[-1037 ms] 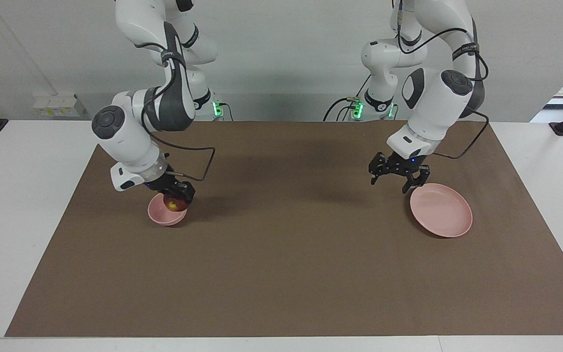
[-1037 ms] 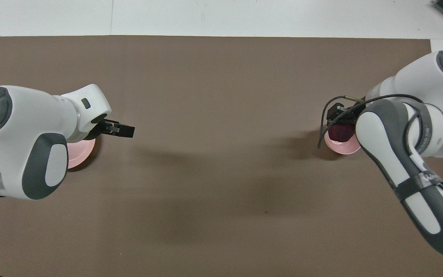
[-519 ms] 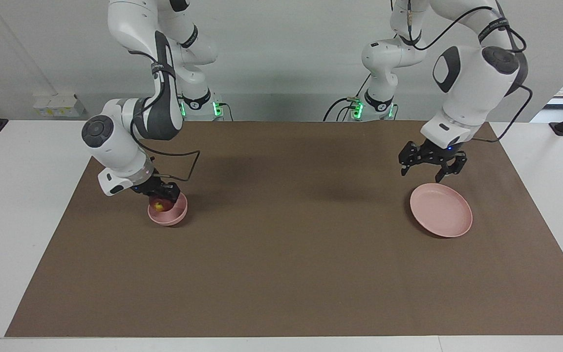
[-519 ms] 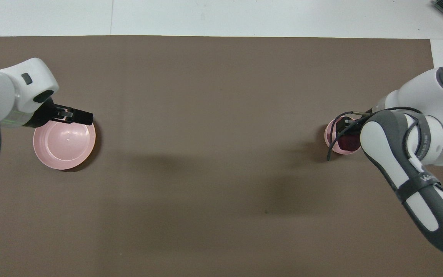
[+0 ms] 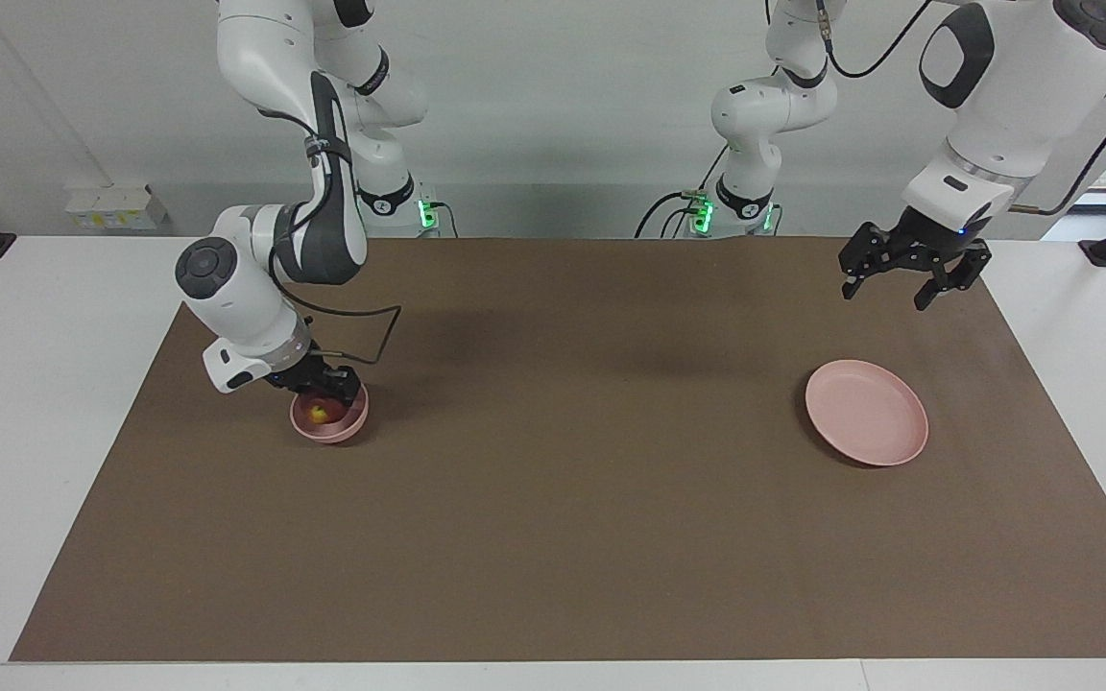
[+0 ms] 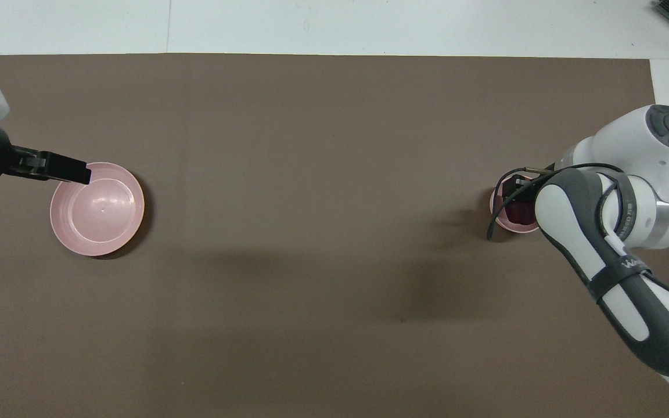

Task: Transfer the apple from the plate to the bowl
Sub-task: 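Lower the apple into the small pink bowl and open the right gripper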

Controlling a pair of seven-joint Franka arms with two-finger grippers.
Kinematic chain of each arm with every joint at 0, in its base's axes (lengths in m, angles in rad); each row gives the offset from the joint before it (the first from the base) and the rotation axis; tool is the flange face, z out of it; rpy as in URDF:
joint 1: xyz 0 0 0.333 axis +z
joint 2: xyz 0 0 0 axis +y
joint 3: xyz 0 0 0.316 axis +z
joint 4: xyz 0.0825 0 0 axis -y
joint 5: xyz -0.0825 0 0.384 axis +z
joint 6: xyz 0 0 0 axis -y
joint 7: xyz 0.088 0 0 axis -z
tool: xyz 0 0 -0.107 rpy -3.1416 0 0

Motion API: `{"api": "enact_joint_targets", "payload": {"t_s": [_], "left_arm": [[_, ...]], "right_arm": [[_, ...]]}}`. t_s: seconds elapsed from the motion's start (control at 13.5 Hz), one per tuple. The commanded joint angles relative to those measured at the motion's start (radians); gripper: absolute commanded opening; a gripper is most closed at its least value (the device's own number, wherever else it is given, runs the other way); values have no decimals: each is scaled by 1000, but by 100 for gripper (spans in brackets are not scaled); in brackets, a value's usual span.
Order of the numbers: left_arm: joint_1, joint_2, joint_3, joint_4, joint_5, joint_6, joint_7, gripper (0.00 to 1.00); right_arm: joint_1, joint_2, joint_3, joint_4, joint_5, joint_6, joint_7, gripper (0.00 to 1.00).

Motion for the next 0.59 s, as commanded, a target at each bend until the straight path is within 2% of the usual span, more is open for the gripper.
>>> {"api": "enact_joint_targets", "payload": {"t_s": [0.0, 0.07, 0.15, 0.3, 0.37, 0.52], "left_arm": [[13, -5, -5, 27, 19, -56, -8, 100], [10, -5, -5, 42, 19, -74, -8, 100], [-16, -5, 22, 61, 19, -97, -8, 100], [-132, -5, 152, 96, 21, -137, -8, 100], [-157, -5, 182, 107, 21, -159, -8, 100], [-185, -10, 205, 110, 21, -191, -7, 100]], "right_arm": [[-7, 12, 5, 1, -20, 23, -7, 18], [-13, 25, 5, 7, -20, 43, -7, 27], [-11, 26, 5, 6, -18, 49, -6, 44], [-10, 26, 5, 6, -17, 48, -4, 88], [-10, 26, 5, 6, -17, 46, -4, 100], [-7, 23, 5, 12, -17, 38, -1, 100]]}}
